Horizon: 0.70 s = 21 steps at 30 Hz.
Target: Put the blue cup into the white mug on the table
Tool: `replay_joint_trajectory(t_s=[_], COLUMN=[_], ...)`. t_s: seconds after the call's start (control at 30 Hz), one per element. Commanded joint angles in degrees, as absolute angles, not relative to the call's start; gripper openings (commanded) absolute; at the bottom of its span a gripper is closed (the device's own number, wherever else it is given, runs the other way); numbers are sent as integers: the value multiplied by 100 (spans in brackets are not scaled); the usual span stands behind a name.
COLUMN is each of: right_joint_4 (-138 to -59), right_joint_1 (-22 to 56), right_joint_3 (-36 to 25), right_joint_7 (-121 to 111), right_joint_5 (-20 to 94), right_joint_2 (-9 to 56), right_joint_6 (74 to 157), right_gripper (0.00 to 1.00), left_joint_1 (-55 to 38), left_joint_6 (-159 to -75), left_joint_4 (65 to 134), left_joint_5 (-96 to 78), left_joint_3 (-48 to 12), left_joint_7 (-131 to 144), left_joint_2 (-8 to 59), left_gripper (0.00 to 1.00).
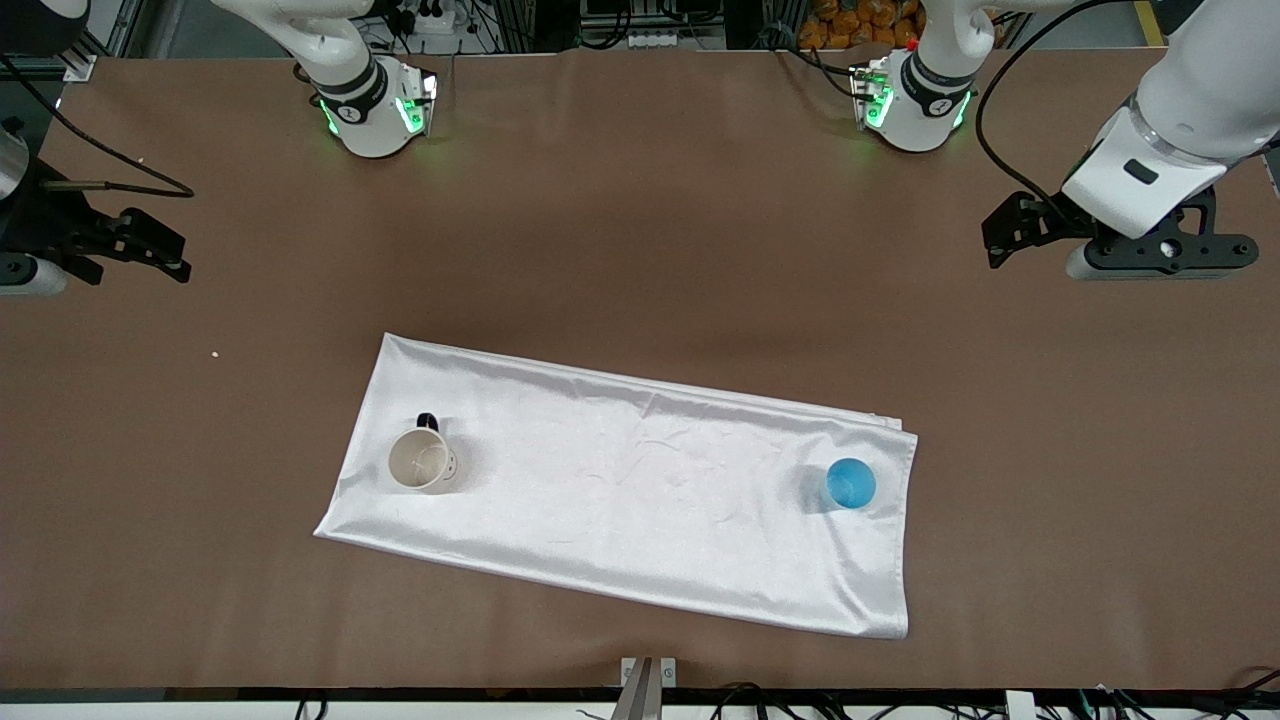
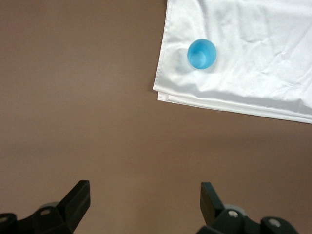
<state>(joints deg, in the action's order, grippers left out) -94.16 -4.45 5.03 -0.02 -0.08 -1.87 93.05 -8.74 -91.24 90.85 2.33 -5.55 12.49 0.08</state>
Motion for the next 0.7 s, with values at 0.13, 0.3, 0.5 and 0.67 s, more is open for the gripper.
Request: replay_joint_trajectory(t_s=[0.13,0.3,0.5,0.67], right_joint_4=[-9387,-9395,-9396,-9509], right_joint_1=[-536,-536,-545,-545], right_joint_3=[545,545,545,545], right_joint_7=[18,18,26,18], right_joint_5=[105,105,114,114], right_joint_2=[-193,-202,-193,-167], right_joint_6=[9185,9176,9176,9211], right_gripper=[100,100,100,100], left_joint_1=[-861,-870,-879,-888], left_joint_6=[-9185,-9193,-9237,-9255], left_joint_4=[9114,9114,9105,9114], left_joint_5=[114,114,123,184], left_joint_3=[-492,-492,-492,-501], left_joint_7=[1213,1213,1195,1178], left_joint_2=[-18,-18,18,18], left_gripper=[100,100,100,100])
